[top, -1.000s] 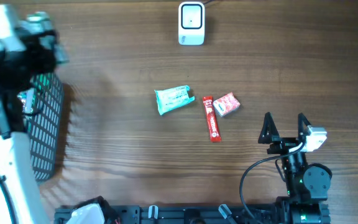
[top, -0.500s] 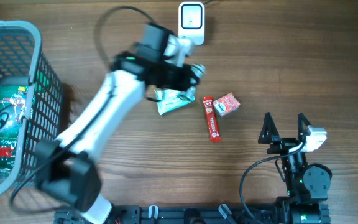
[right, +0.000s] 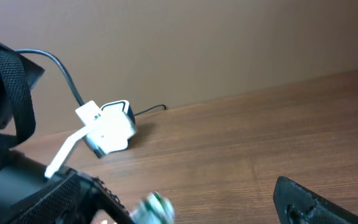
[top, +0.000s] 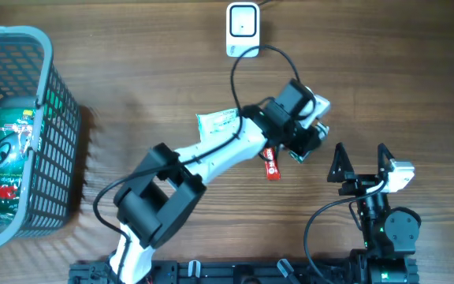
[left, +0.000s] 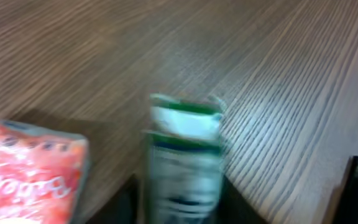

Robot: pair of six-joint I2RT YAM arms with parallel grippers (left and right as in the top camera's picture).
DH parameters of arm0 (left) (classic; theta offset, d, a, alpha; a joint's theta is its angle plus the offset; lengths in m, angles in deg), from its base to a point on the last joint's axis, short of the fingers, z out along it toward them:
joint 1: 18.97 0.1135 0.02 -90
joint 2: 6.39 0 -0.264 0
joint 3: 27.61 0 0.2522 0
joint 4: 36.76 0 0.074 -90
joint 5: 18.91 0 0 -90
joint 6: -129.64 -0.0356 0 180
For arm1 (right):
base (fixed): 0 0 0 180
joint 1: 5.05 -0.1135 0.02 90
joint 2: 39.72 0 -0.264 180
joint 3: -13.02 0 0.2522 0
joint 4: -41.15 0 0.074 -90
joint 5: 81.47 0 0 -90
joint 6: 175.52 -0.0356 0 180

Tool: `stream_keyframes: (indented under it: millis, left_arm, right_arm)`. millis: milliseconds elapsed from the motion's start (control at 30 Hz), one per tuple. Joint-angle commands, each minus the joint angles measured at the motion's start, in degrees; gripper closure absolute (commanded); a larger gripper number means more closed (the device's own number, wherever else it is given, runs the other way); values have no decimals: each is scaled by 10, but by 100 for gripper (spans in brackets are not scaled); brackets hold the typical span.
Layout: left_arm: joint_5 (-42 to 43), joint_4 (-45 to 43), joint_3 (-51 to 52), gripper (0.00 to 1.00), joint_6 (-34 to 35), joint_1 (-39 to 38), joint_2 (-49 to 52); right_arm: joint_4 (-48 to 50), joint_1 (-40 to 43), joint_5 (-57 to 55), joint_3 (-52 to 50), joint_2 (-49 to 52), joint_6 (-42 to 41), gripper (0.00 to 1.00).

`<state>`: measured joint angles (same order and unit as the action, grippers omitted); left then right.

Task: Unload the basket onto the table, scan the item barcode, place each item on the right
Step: 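Place the small green-and-white box on the table near the others, then reach into the basket and grasp the green-capped Knorr jar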

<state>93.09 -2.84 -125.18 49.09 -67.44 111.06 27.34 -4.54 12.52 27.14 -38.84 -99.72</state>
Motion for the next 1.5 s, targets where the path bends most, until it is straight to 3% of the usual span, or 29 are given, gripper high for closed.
stream_keyframes:
  millis: [0, 33, 67, 100, 233, 333, 467, 533, 600, 733, 767, 867, 933, 1100, 1167, 1200, 1467]
  left_arm:
    - [-38, -12, -7, 44, 0, -9, -4]
    - [-46, -14, -8, 32, 0, -3, -13]
    - [-68, -12, -10, 6, 0, 8, -26]
    - [-89, -10, -10, 0, 0, 19, -41]
    - [-161, 43, -11, 0, -42, 104, -165]
    - [-167, 91, -11, 0, -43, 164, -249]
    - [-238, 224, -11, 0, -78, 260, -357]
    - [-317, 217, -11, 0, 5, 309, -405]
    - [-403, 200, -11, 0, 130, 384, -467]
    - [-435, 219, -11, 0, 332, 589, -553]
    - [-435, 227, -11, 0, 346, 629, -556]
    - [-434, 258, -8, 0, 345, 736, -536]
    - [-433, 289, -8, 0, 334, 767, -496]
    - [-393, 280, -8, 0, 182, 775, -355]
    - [-285, 279, -9, 0, 73, 775, -270]
    - [-252, 279, -8, 0, 52, 775, -255]
    - [-182, 256, -8, 0, 38, 775, -159]
  right_arm:
    - [1, -3, -6, -1, -5, 5, 0]
    - [1, -3, -6, -1, -5, 5, 0]
    - [1, -3, -6, -1, -5, 5, 0]
    - [1, -3, -6, -1, -5, 5, 0]
    - [1, -3, -6, -1, -5, 5, 0]
    - [1, -3, -6, -1, -5, 5, 0]
    - [1, -3, -6, -1, -5, 5, 0]
    - [1, -3, -6, -1, -5, 5, 0]
    - [1, -3, -6, -1, -5, 5, 1]
    - [1, -3, -6, -1, -5, 5, 0]
    - [1, -3, -6, -1, -5, 5, 1]
    - [1, -3, -6, -1, -5, 5, 0]
    - [1, -3, -6, -1, -5, 5, 0]
    - [1, -3, -6, -1, -5, 5, 0]
    - [1, -3, -6, -1, -5, 5, 0]
    - [1, -3, -6, -1, -5, 5, 0]
    - [1, -3, -6, -1, -5, 5, 0]
